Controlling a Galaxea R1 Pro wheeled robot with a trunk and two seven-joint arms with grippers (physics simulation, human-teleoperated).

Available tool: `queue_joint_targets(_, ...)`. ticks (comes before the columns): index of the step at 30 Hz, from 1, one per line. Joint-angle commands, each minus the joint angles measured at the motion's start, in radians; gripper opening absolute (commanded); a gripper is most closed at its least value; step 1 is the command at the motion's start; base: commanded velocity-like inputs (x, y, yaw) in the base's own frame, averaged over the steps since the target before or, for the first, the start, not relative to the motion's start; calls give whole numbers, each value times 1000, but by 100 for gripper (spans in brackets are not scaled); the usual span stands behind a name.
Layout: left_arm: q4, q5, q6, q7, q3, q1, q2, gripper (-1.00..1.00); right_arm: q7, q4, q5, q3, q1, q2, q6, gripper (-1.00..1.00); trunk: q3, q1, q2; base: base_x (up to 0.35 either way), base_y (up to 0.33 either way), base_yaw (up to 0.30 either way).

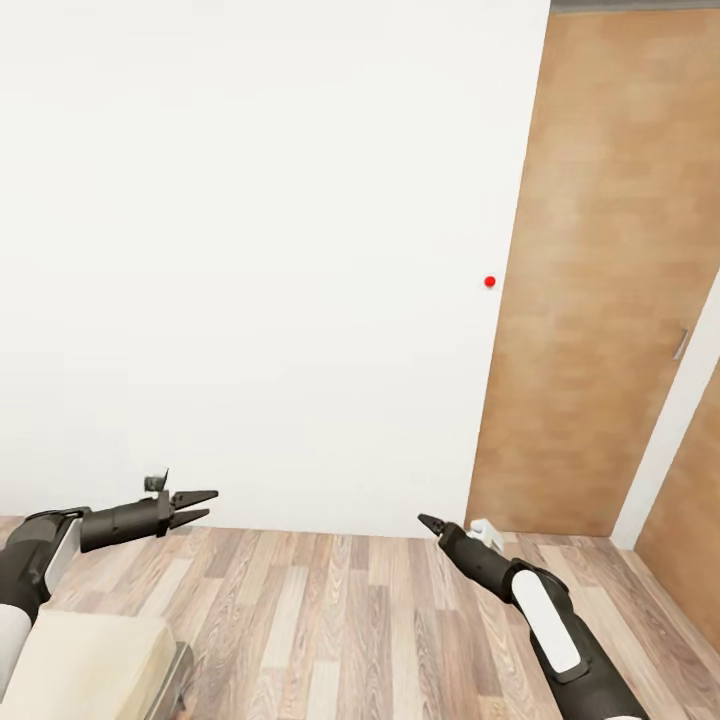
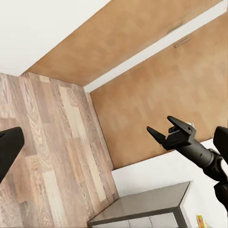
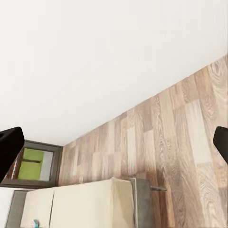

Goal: Put all the toys in the child's room - the three board games (two on the bed and one on the table), the two jigsaw puzzles on the table, and the tennis ball on the table - inside the toy box on the table in the child's room.

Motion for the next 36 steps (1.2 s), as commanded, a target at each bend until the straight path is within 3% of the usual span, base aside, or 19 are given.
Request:
queue_joint_targets(1,1,2,9,8,0,0,0,100,3,0,4,-3,0,0,5,100,0,1,-1,297,0,62)
queue_joint_targets(6,1,3,9,64,1,0,-2,100,3,0,16,-5,-1,-3,-5,100,0,1,-1,302,-40,26)
queue_joint_targets(17,1,2,8,103,1,0,-7,100,4,1,20,-6,-2,-10,-14,100,-10,1,-1,306,-129,3)
queue_joint_targets(23,1,3,8,164,0,0,-7,100,2,3,22,-5,-6,-10,-13,100,-20,1,-1,277,-183,0)
queue_joint_targets(36,1,4,7,200,0,0,-14,100,-50,77,21,2,-40,-8,-5,100,-41,1,-1,49,-39,0)
